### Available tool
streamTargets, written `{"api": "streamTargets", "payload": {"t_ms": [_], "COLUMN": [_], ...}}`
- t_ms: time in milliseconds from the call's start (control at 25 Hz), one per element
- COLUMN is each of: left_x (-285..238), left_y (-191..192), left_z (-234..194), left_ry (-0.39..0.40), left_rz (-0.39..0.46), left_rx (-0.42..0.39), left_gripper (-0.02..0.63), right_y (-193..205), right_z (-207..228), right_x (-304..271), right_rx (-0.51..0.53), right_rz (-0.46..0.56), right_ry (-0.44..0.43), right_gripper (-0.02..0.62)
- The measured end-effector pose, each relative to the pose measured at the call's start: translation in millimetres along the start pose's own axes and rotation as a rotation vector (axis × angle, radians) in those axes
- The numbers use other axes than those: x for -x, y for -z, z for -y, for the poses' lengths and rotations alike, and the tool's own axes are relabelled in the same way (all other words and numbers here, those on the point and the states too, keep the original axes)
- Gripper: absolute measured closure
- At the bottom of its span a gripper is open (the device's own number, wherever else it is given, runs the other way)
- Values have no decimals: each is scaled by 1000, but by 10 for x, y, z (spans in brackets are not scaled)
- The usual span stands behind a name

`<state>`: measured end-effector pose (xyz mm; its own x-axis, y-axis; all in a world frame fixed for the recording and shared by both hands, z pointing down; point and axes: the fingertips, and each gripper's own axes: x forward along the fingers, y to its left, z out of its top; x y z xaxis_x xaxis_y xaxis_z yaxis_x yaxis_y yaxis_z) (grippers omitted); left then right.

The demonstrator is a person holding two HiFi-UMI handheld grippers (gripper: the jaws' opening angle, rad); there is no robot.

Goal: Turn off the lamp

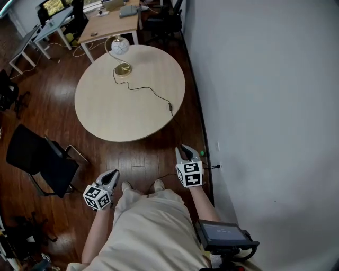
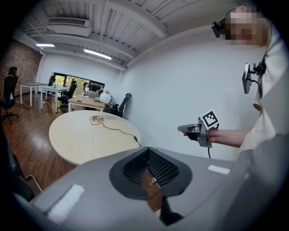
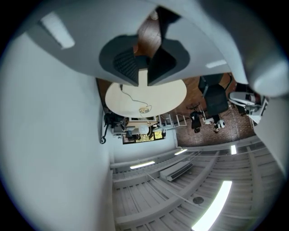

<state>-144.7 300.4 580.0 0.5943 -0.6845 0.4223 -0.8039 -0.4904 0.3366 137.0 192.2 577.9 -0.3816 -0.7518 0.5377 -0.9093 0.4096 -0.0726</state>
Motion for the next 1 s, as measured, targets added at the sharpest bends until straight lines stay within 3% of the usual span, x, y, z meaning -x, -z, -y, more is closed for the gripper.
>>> {"api": "streamTargets", "payload": {"t_ms": [240, 560, 1000], "left_x": [-33, -140, -234], "left_y": [1, 17, 87], "left_z": [-124, -168, -123], "left_ry": [-25, -21, 25], "left_rz": [22, 38, 1], "left_rx": [30, 56, 59], "left_gripper": [603, 603, 603], "right_y": [332, 304, 519], "right_z": [200, 98, 226], "right_x": [35, -54, 114], "right_rx": [42, 111, 55], "right_rz": [-50, -57, -80], "right_ry": [40, 19, 77], "right_gripper": [561, 561, 561]}}
